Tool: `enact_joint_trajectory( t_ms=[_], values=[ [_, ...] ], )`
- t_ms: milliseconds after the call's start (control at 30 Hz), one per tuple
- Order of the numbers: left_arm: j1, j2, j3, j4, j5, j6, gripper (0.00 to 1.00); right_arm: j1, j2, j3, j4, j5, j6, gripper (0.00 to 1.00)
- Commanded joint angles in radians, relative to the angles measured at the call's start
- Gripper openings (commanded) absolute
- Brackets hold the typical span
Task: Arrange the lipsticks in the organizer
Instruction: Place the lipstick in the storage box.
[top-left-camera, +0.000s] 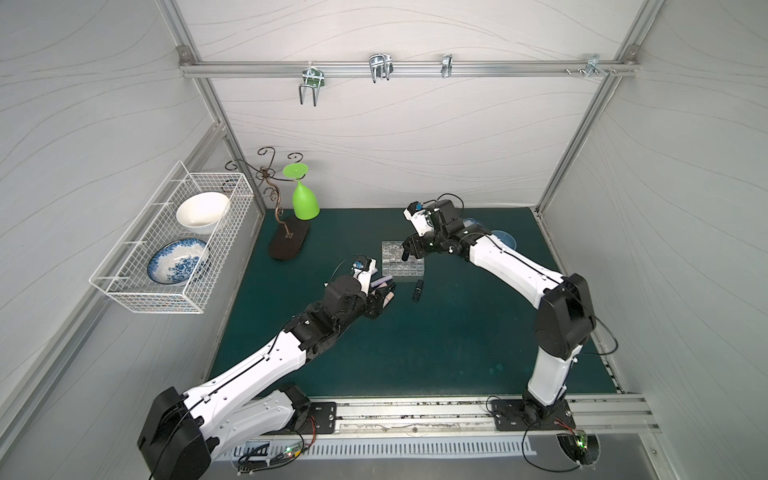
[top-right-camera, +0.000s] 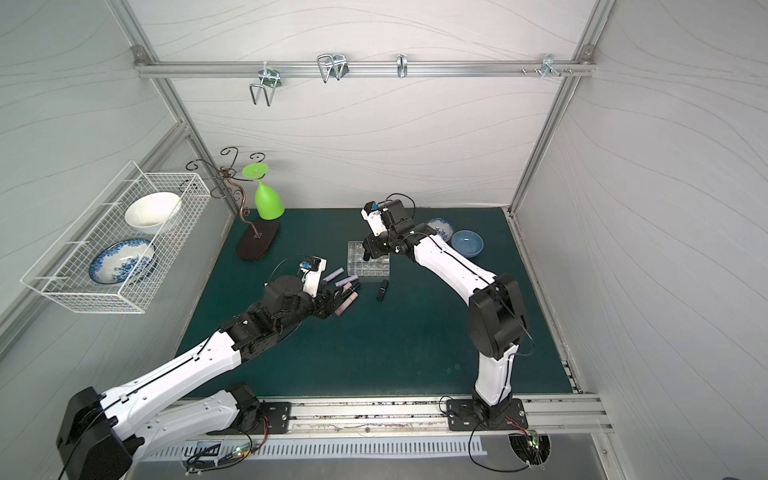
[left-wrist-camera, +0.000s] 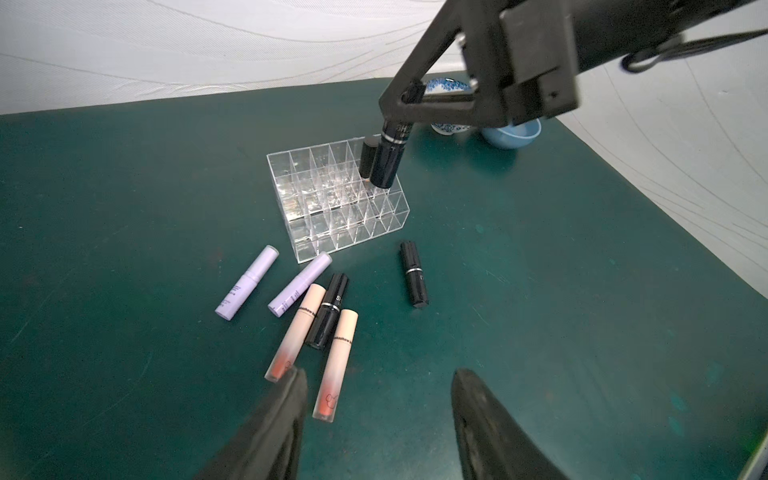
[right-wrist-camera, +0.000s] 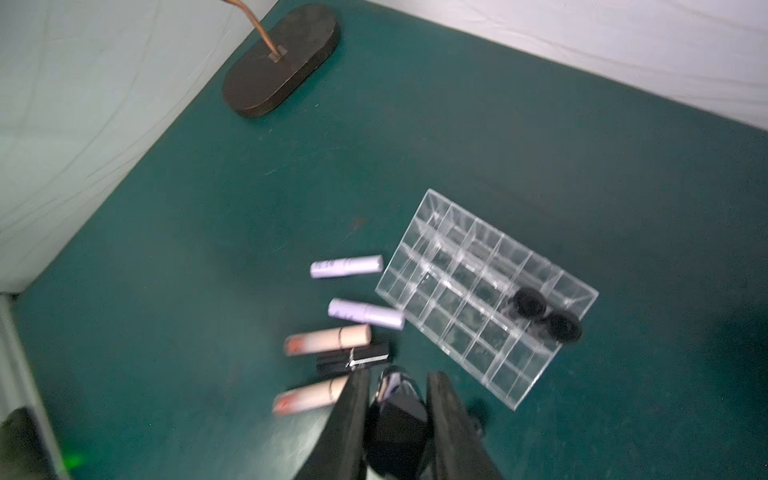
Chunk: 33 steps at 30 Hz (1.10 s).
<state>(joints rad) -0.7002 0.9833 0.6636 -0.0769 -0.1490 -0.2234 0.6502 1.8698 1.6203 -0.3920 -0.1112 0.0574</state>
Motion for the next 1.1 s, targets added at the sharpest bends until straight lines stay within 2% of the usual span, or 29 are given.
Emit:
enact_joint_trajectory(
  t_ms=[0,367,1067],
  values=[
    [0.002,-0.023,-0.004,0.093,-0.048,0.011,0.60,0.013,0.040,0.038,0.094,0.138,-0.053,0.23],
    [0.002,0.016,-0.001,0.112,-0.019,0.022,0.59,0.013,0.168,0.098,0.122,0.230,-0.095,0.23],
    [0.002,0.021,-0.005,0.121,-0.015,0.033,0.59,0.013,0.260,0.137,0.118,0.262,-0.146,0.25]
  ],
)
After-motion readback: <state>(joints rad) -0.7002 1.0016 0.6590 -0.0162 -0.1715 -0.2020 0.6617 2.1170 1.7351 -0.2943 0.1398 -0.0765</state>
